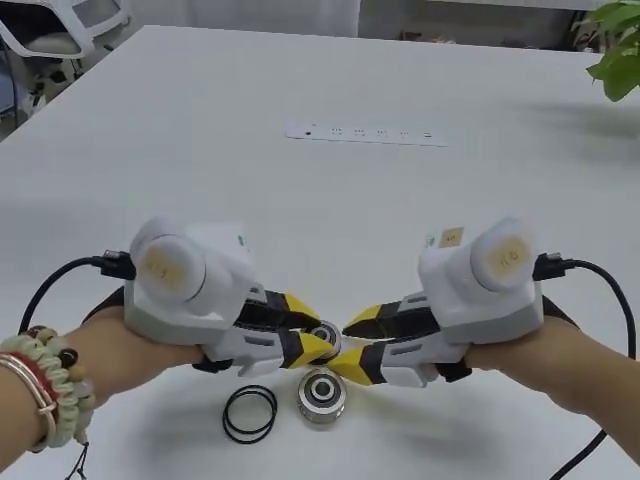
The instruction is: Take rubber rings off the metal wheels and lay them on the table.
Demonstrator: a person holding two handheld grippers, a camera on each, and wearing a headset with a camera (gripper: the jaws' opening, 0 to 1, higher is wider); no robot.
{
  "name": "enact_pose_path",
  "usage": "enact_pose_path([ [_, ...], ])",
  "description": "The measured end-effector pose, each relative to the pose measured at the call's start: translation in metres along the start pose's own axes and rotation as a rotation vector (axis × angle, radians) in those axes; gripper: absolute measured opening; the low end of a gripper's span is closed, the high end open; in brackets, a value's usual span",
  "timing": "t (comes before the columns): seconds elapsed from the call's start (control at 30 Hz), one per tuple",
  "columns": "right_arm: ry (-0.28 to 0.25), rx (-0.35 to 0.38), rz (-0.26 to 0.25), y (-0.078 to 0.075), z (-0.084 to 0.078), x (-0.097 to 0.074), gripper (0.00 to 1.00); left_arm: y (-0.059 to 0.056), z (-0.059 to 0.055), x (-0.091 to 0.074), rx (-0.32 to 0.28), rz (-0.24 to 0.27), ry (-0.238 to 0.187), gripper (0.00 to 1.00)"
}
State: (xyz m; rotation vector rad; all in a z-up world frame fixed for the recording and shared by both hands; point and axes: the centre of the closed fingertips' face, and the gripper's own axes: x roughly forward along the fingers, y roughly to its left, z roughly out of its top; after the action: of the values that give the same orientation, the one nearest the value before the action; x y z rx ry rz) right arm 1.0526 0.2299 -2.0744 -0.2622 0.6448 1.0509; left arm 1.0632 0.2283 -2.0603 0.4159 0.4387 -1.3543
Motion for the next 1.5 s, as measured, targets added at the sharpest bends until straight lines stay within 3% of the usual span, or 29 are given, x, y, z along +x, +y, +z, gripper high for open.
enact_pose_path([
  [0.13,-0.001,-0.008,-0.001,0.0014,0.0012,0.0018,0.23,0.0007,-0.0005,0.0004,-0.021,0.004,-0.001,0.09],
  [0.17,-0.003,-0.009,-0.003,0.0012,0.0015,0.0019,0.23,0.0008,-0.0004,0.0002,-0.016,0.008,-0.003,0.08],
  [0.2,-0.006,-0.005,-0.006,0.0004,0.0018,0.0027,0.23,0.0030,0.0010,0.0003,0.026,0.015,-0.005,0.08],
  [0.23,-0.010,0.000,-0.009,0.0001,0.0023,0.0031,0.23,0.0007,0.0007,0.0003,0.005,0.015,-0.003,0.08],
  [0.47,-0.010,0.004,-0.012,0.0007,0.0018,0.0057,0.21,0.0004,0.0018,-0.0023,0.004,0.016,-0.008,0.08],
  [0.73,0.013,-0.069,0.002,0.0019,-0.0025,0.0023,0.15,-0.0008,0.0016,-0.0030,0.003,0.017,-0.015,0.08],
  [0.97,0.023,-0.029,0.000,0.0011,-0.0025,0.0024,0.15,-0.0021,0.0010,-0.0026,0.006,0.019,-0.016,0.08],
  [1.1,0.006,-0.003,-0.006,0.0018,0.0006,0.0043,0.21,-0.0027,0.0010,-0.0022,0.007,0.017,-0.018,0.08],
  [1.5,0.014,-0.020,-0.015,0.0013,0.0013,0.0055,0.21,-0.0027,0.0005,-0.0012,0.012,0.016,-0.018,0.08],
])
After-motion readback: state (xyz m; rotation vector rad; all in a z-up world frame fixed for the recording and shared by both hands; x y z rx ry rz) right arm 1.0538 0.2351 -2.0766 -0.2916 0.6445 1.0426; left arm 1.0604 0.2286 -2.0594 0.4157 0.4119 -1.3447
